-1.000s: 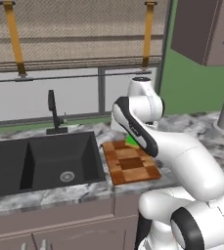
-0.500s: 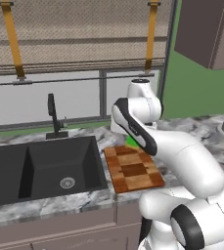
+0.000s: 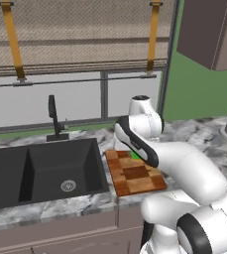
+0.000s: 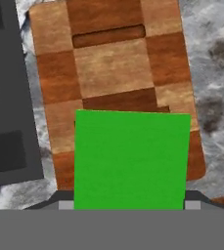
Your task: Pick up the sponge from the counter and clean the cutting board by briefly scrubbing or pressing down on the cutting board. Once finished, release the sponge.
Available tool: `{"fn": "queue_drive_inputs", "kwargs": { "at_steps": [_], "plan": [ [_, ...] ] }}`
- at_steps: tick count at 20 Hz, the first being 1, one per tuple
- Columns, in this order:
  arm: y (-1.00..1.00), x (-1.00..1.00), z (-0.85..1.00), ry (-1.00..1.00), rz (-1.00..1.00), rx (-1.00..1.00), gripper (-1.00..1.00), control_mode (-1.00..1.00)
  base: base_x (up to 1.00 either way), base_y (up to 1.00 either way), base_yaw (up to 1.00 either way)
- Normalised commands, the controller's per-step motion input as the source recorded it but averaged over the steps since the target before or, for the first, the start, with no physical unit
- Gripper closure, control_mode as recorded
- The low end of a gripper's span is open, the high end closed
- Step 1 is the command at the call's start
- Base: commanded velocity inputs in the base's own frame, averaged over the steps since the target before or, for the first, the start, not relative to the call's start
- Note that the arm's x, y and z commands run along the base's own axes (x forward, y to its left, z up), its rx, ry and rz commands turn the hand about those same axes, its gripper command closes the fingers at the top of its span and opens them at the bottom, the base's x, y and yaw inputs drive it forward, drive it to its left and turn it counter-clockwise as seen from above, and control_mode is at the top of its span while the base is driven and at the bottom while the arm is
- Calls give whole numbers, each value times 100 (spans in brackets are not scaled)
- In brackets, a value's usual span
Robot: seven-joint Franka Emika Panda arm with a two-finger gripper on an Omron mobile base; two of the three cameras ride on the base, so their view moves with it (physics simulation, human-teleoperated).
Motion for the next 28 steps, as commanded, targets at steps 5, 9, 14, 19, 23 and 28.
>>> {"fn": "queue_drive_inputs", "kwargs": {
  "at_steps": [5,9,14,19,23,28],
  "plan": [
    [-16,-20,-42,4,57,0,100,-100,0,0,0],
    [-25,-9,-53,1,62,0,100,-100,0,0,0],
    [-46,-5,-46,3,64,3,100,-100,0,0,0],
    [-32,0,-44,4,62,3,100,-100,0,0,0],
    [-11,0,-36,2,47,5,100,-100,0,0,0],
    [-14,5,-38,1,39,4,100,-100,0,0,0]
  ]
}}
